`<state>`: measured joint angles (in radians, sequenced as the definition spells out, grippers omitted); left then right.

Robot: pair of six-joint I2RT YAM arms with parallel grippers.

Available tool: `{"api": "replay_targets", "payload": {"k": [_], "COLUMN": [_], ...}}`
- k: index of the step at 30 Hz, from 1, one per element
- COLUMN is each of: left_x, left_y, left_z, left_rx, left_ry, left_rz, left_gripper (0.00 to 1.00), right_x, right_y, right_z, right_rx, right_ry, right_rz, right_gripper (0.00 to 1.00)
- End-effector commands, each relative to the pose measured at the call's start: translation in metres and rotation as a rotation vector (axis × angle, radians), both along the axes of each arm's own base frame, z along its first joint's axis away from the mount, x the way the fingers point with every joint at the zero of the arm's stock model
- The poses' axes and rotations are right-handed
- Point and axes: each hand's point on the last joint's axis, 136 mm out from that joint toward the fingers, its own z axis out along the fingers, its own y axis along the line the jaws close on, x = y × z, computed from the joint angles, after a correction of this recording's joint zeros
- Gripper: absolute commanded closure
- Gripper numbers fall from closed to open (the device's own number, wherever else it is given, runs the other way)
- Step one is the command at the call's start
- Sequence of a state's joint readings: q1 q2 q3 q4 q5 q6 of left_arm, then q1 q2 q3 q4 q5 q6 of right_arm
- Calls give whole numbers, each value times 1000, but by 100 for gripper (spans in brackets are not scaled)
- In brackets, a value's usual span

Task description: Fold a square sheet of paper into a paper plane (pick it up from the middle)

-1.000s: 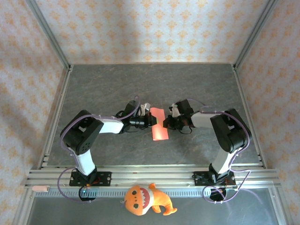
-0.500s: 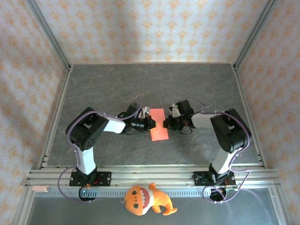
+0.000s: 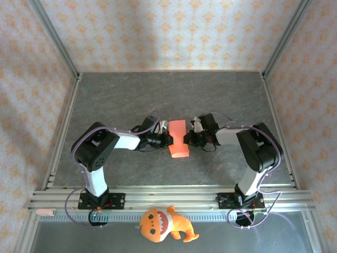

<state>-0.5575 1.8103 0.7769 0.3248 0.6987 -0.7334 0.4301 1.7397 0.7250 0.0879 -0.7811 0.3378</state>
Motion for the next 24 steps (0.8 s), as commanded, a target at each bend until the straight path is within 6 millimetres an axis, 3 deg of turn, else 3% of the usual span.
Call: {"api": "replay_targets", "payload": {"k": [1, 4, 10, 14, 19, 22, 24], "left_x": [-2, -5, -16, -27, -47, -49, -43], "left_y": [-6, -11, -7, 8, 43, 48, 41], "left_z": [28, 36, 3, -22, -64, -66, -54], "left_rx": [-70, -135, -87, 11, 232, 240, 207], "left_ry": [-15, -11, 68, 97, 141, 145, 122], "left_rz": [-7, -14, -24, -22, -35, -41, -35], "left_gripper": [100, 100, 100, 100, 100, 100, 100], "right_x": [-58, -56, -56, -57, -59, -60, -59], "right_y": [-62, -62, -62, -64, -66, -66, -67], "right_z": [-74, -73, -72, -73, -73, -74, -74], "right_rx": [-314, -312, -311, -321, -322, -323, -326], "right_ry": [249, 240, 241, 241, 238, 240, 240], "right_rz": [-84, -94, -97, -99, -102, -107, -108], "right_gripper": [100, 100, 100, 100, 100, 100, 100]}}
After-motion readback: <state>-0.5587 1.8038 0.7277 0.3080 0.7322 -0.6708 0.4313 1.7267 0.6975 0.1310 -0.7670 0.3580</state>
